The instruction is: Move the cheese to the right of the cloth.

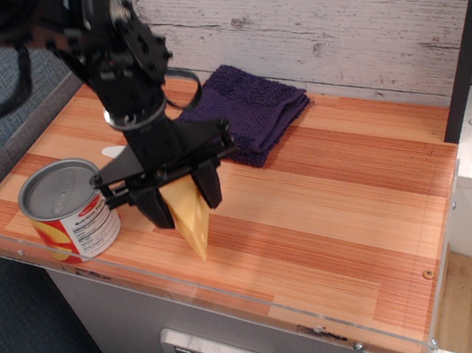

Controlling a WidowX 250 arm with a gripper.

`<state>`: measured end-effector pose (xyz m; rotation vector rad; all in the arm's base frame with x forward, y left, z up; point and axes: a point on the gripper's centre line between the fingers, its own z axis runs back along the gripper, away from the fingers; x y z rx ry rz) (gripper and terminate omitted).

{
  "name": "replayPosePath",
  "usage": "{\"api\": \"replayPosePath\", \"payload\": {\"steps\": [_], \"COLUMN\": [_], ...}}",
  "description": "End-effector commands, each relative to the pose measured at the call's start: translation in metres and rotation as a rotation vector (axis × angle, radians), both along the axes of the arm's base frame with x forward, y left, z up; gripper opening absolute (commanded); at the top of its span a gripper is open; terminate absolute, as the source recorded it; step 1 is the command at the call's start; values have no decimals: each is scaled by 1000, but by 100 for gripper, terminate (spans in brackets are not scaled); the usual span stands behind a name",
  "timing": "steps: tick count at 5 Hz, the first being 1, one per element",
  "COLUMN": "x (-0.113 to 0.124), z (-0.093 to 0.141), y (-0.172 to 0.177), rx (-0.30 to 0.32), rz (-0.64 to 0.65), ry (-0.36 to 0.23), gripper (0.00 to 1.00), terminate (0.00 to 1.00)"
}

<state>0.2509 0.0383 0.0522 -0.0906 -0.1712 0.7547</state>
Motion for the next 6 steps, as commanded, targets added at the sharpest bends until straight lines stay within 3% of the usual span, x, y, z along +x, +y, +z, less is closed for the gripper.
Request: {"api": "replayPosePath", "payload": {"steps": [1,2,3,4,5,6], "x": [2,19,39,62,88,107], "z": [37,41,46,43,36,26], "y": [-28,-45,-53,-59,-69,-76], "rx": [-44,-89,-122,-174,-178,-207], "rz": [136,253,413,509,558,589], "ry": [-75,-106,-206,-227,-232,-197], "gripper": [0,0,0,0,0,0], "terminate": [0,0,0,0,0,0]}}
